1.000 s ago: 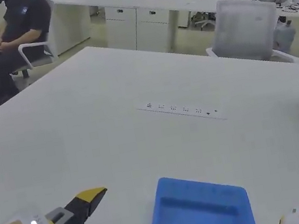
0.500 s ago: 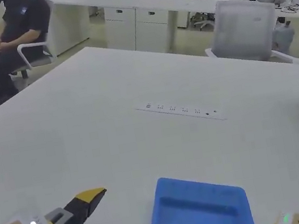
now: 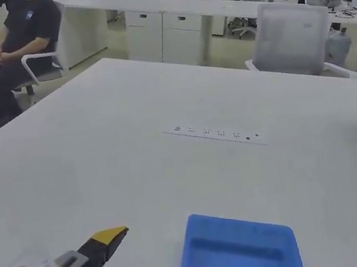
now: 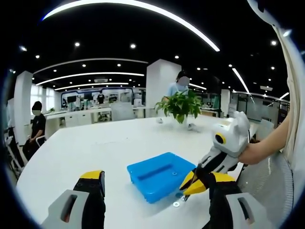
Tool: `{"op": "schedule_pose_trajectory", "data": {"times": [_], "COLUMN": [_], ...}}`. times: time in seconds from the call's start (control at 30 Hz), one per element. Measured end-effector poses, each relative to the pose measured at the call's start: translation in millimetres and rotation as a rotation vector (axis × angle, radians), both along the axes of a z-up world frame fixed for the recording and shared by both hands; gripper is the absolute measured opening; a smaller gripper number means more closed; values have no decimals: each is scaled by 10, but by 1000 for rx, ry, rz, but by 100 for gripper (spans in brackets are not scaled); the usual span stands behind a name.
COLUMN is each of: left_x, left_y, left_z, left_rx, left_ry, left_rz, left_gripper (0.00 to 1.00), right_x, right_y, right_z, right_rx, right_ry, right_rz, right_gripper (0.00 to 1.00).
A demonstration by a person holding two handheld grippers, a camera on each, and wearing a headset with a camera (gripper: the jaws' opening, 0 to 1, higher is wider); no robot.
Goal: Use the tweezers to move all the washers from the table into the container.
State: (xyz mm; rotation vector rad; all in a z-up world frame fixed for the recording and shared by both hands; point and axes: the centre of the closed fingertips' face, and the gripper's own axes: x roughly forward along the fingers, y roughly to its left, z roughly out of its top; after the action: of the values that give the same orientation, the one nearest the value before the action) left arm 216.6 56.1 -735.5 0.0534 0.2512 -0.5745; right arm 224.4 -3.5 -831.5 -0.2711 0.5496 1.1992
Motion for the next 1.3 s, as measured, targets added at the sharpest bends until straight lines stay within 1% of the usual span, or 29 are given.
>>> {"op": "schedule_pose_trajectory", "data": {"times": [0.03,0.1,0.13,0.2,0.3,0.53,0.8,1.0,1.3], "left_x": [1,1,1,2,3,3,2,2,4], "left_y": [1,-1,-2,0,2,8,18,23,28], "left_z": [1,3,3,0,2,5,6,8,10], "left_rx": [0,-1,-1,1,0,-4,-5,-6,-7], "left_ry": [0,-2,-2,-1,-2,-4,-6,-8,-11], "left_rz": [0,0,-1,1,2,3,6,6,5], "left_gripper": [92,92,92,92,92,92,92,92,92], "right_x": [14,39,56,63,71,94,167,225,388], "right_y": [-9,-31,-41,-59,-57,-31,-21,-41,-113], "right_z": [4,13,24,57,145,364,612,723,851], "right_rx": [16,50,59,62,87,118,149,163,183], "right_ry": [21,80,83,77,83,68,35,15,-8], "right_rz": [-16,-57,-70,-67,-80,-77,-80,-91,-131], "right_gripper": [3,3,3,3,3,3,3,3,3]}}
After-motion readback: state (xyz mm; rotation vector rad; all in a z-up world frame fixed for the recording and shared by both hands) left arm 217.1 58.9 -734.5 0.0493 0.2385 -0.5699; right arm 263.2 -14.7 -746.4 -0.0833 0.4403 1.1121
